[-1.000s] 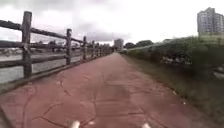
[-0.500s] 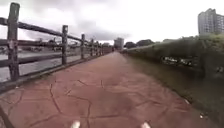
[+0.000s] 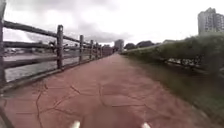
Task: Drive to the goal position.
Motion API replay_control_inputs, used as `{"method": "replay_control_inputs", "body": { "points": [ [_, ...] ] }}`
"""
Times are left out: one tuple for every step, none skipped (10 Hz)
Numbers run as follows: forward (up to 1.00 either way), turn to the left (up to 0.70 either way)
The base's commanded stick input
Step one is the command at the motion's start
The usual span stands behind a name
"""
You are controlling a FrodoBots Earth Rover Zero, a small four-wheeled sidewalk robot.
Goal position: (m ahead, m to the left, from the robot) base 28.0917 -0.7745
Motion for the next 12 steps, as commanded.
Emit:
{"method": "replay_control_inputs", "body": {
  "points": [
    [0.70, 0.00],
    [0.70, 0.00],
    [0.70, 0.00],
    [0.70, 0.00],
    [0.70, 0.00],
    [0.70, 0.00],
    [0.70, 0.00],
    [0.70, 0.00],
    [0.70, 0.00],
    [0.70, 0.00],
    [0.70, 0.00],
    [0.70, 0.00]
  ]
}}
